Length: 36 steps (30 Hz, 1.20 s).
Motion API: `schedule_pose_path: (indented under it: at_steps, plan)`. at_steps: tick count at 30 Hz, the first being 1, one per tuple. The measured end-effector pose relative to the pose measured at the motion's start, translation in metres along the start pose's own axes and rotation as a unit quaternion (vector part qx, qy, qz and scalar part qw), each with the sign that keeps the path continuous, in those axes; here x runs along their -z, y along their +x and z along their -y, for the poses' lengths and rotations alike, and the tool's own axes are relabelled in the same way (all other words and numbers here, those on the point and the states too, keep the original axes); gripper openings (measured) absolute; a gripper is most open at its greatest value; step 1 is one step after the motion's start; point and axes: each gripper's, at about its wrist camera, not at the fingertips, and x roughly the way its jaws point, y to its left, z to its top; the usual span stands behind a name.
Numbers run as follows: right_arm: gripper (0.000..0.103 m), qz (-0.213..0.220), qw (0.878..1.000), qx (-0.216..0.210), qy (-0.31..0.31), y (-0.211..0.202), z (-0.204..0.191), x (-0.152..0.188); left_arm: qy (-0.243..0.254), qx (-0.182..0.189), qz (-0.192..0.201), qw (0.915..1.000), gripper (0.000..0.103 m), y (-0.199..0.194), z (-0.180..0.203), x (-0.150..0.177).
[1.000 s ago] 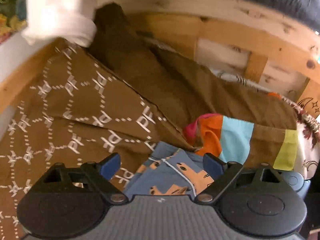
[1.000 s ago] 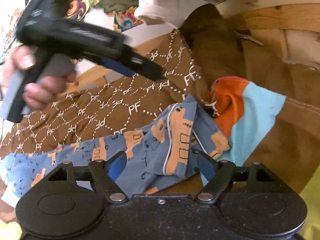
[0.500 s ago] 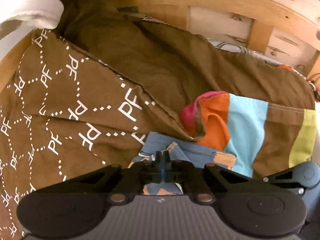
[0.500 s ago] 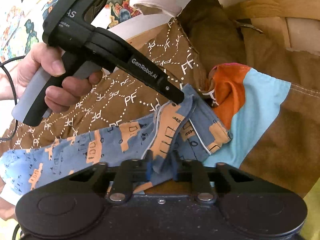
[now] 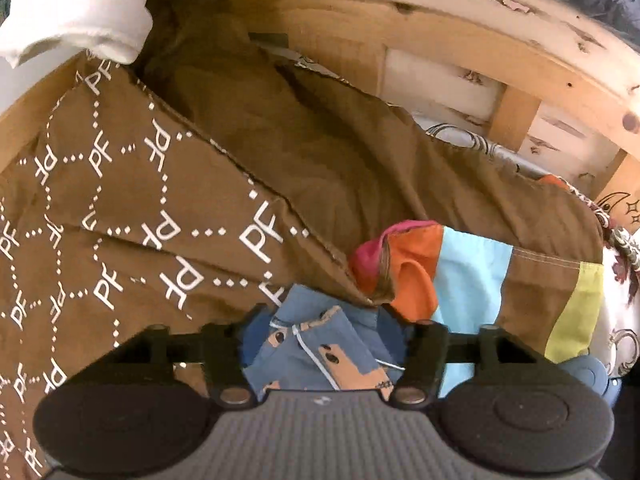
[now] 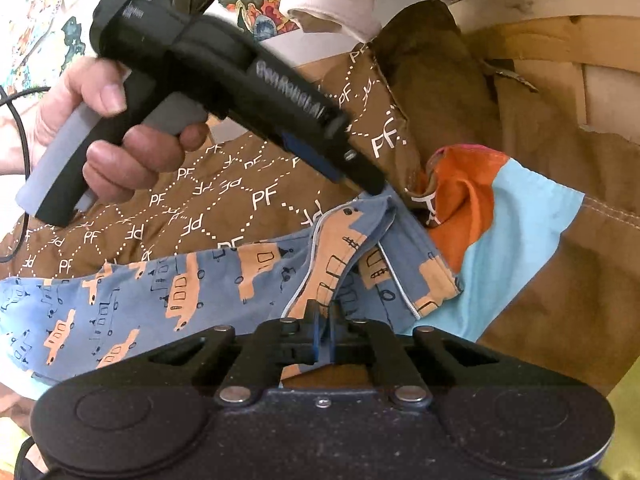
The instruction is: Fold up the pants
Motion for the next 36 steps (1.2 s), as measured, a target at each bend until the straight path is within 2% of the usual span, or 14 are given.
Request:
schedule_pose_path:
  at_steps: [4,5,6,7,10,14,18,23,26,28,29,30,32,36]
  plan:
    - [0.004,0.002,1.000,-0.001,-0.018,0.000,-0.004,0.001,0.021,-0.043,-0.043,0.9979,0.064,0.014,0.018,-0.006]
    - [0.004,0.002,1.000,0.000,-0.023,0.000,-0.006,0.002,0.026,-0.049,-0.055,0.9969,0.050,0.018,0.022,-0.005]
    - [0.004,0.002,1.000,0.000,-0.030,0.000,-0.008,0.002,0.032,-0.057,-0.067,0.9956,0.025,0.023,0.027,-0.004]
    - [0.004,0.003,0.999,0.001,-0.036,-0.001,-0.009,0.002,0.037,-0.070,-0.079,0.9937,0.016,0.027,0.030,-0.002]
    - [0.004,0.004,0.999,0.000,-0.050,-0.001,-0.014,0.003,0.025,-0.089,-0.082,0.9924,0.010,0.029,0.030,0.001]
    - [0.003,0.011,0.998,0.007,-0.065,-0.005,-0.018,0.003,-0.026,-0.074,-0.037,0.9962,0.007,0.004,0.020,0.006]
    - [0.002,0.028,0.998,0.022,-0.053,-0.012,-0.013,0.001,-0.075,-0.064,0.001,0.9951,0.007,-0.016,0.012,0.013]
    - [0.000,0.045,0.997,0.062,-0.033,-0.019,0.000,-0.002,-0.159,-0.043,0.040,0.9855,0.007,-0.022,0.000,0.009]
    - [0.000,0.052,0.995,0.082,-0.011,-0.023,0.011,-0.004,-0.180,-0.040,0.031,0.9823,0.008,-0.010,-0.003,0.006]
    - [0.000,0.049,0.994,0.094,0.002,-0.023,0.018,-0.005,-0.185,-0.045,0.023,0.9815,0.013,-0.001,-0.003,0.007]
    - [0.000,0.046,0.994,0.099,0.006,-0.023,0.020,-0.005,-0.191,-0.043,0.020,0.9804,0.022,0.000,-0.005,0.008]
    - [0.000,0.043,0.993,0.106,0.010,-0.022,0.023,-0.004,-0.200,-0.037,0.020,0.9788,0.040,0.000,-0.008,0.009]
    - [0.000,0.042,0.993,0.113,0.017,-0.022,0.026,-0.004,-0.205,-0.047,0.034,0.9771,0.063,-0.004,-0.013,0.010]
    - [0.016,0.042,0.993,0.102,0.042,-0.023,0.031,-0.004,-0.140,-0.090,0.054,0.9845,0.063,-0.012,-0.014,0.012]
